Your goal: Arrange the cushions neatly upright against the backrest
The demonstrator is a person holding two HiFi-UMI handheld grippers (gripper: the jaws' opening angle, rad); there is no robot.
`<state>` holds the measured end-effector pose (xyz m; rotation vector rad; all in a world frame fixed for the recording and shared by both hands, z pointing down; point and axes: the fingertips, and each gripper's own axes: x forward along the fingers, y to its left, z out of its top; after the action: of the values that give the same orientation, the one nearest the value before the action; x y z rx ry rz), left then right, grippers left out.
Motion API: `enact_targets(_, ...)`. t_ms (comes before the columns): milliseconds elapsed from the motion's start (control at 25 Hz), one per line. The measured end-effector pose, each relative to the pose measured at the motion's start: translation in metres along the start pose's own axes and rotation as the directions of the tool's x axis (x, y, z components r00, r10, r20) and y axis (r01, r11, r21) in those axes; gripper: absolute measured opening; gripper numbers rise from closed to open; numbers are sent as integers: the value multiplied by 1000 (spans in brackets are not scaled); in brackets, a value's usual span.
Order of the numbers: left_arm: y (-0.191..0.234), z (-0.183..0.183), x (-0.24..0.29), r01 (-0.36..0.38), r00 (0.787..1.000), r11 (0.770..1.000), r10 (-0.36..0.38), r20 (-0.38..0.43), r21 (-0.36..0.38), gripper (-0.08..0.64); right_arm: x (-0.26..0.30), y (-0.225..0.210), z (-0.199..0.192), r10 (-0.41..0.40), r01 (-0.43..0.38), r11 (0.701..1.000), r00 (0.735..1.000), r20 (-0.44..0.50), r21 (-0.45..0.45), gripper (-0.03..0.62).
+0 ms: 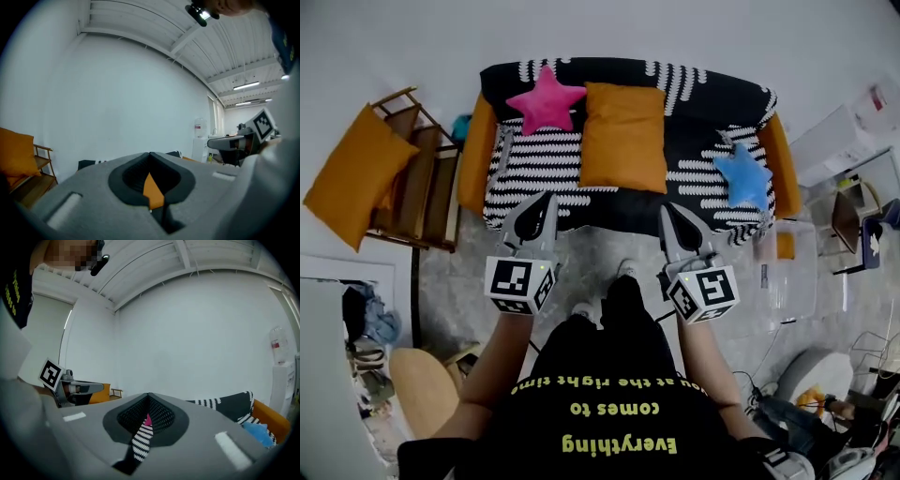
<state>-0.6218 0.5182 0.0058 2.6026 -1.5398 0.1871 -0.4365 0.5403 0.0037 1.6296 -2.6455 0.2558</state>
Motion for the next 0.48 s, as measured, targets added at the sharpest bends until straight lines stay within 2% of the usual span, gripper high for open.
enact_targets(320,-12,31,110,-53,998,998,54,36,-38,-2,65,-83,23,133,-133,991,991,-8,27,11)
enact_targets(480,-17,41,144,-79,996,996,81,41,-42,-1,84,-118,31,149,-149,988,989,-5,41,11)
